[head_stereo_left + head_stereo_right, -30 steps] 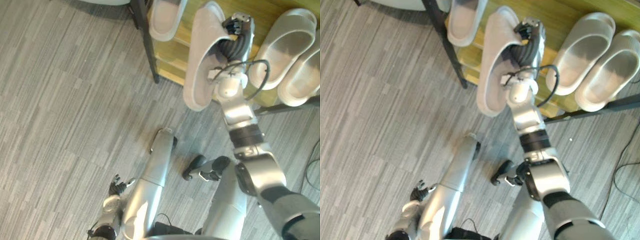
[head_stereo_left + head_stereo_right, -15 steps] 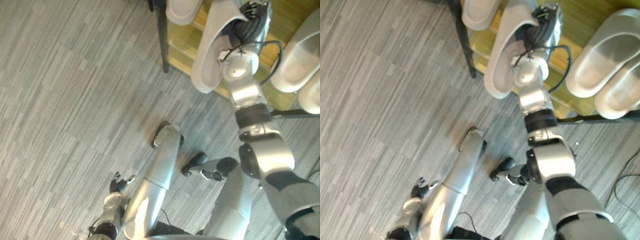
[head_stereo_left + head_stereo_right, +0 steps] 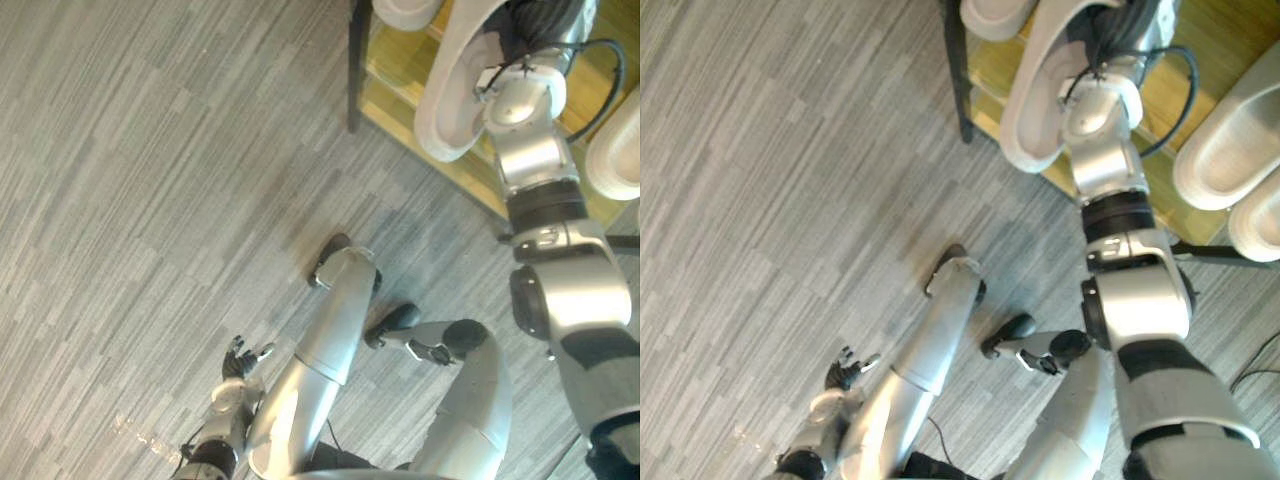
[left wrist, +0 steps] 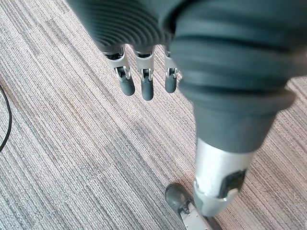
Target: Organize the slippers on the shoe rack
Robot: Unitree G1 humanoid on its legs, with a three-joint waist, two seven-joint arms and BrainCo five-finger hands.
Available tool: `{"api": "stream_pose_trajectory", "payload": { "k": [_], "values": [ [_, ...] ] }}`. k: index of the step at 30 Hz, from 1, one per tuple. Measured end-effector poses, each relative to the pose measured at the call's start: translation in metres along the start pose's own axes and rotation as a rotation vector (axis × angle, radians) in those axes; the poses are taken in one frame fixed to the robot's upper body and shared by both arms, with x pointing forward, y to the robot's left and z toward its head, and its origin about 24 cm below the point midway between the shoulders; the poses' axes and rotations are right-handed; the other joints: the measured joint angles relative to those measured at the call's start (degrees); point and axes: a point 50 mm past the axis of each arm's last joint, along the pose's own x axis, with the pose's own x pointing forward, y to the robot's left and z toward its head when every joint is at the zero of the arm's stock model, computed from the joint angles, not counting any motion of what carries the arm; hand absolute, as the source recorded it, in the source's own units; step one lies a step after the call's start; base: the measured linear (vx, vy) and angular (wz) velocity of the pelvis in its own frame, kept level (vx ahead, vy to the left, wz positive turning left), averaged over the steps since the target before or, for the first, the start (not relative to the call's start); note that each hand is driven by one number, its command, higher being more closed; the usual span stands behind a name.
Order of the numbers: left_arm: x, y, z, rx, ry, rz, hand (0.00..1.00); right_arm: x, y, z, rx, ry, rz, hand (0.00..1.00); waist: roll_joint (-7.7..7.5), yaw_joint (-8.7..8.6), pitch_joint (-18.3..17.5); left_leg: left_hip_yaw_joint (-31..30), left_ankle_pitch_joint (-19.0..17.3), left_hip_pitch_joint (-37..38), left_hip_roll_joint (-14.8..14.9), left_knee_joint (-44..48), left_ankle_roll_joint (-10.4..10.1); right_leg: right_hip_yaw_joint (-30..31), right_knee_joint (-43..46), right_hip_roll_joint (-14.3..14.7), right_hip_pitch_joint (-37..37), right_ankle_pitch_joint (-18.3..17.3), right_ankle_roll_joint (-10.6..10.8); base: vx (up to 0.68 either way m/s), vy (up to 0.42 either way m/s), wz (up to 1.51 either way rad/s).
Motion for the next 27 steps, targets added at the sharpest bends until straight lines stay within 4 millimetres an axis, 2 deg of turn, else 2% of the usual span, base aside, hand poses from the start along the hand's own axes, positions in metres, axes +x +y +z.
{"api": "stream_pose_trajectory", "payload": {
  "k": [2,6,14,15,19,22,27],
  "values": [
    [0.0,-0.002,0.003,0.001,-0.011,-0.007,0.0,0.007,-0.004,0.008,-0.024,-0.033,-0.014,1.0,0.16,0.36,0.09,-0.15,0.1,-0.83,0.0,-0.06,-0.12,-0.11,0.0,0.0,-0.9,0.0,0.0,-0.01,0.084,-0.01],
    [0.0,-0.005,0.005,0.004,-0.023,-0.009,0.0,0.013,-0.014,0.009,-0.061,-0.056,-0.055,1.0,0.68,0.76,0.36,-0.16,0.24,-1.1,-0.26,-0.35,-0.36,-0.3,0.0,-0.38,-1.1,-0.02,-0.01,0.0,0.076,0.04],
    [0.001,-0.007,0.011,-0.018,-0.046,-0.015,0.0,0.022,-0.026,0.01,-0.09,-0.051,-0.099,1.0,0.73,1.2,0.39,-0.43,0.59,-1.32,-1.0,-1.26,-0.65,-1.03,-0.03,-1.46,-1.1,-0.47,-0.03,-0.01,0.102,0.06],
    [0.001,-0.007,0.011,-0.019,-0.047,-0.015,0.0,0.024,-0.027,0.011,-0.1,-0.053,-0.103,0.0,0.74,1.22,0.39,-0.43,0.72,-1.3,-1.02,-1.57,-0.72,-1.08,-0.2,-1.5,-1.1,-0.47,-0.03,-0.03,0.217,0.08],
    [0.001,-0.007,0.011,-0.02,-0.049,-0.015,0.0,0.029,-0.031,0.017,-0.115,-0.073,-0.114,0.0,0.74,1.23,0.39,-0.57,1.02,-1.23,-0.98,-2.1,-1.09,-1.3,-0.53,-1.5,-1.09,-0.46,-0.04,-0.01,0.069,0.02],
    [0.001,-0.008,0.012,-0.023,-0.053,-0.017,0.0,0.037,-0.039,0.031,-0.095,-0.1,-0.143,0.0,0.73,1.23,0.39,-0.66,1.88,-0.73,-1.0,-3.9,-1.39,-1.63,-1.85,-1.5,-0.81,-0.18,-0.54,-0.02,0.077,0.05],
    [0.001,-0.009,0.014,-0.028,-0.066,-0.021,0.0,0.038,-0.04,0.036,-0.093,-0.112,-0.145,0.0,0.73,1.23,0.39,-0.75,2.02,1.02,-0.89,-5.27,-1.41,-2.11,-3.1,-1.48,0.96,-0.05,-0.73,-0.01,0.06,0.05]
  ]
}}
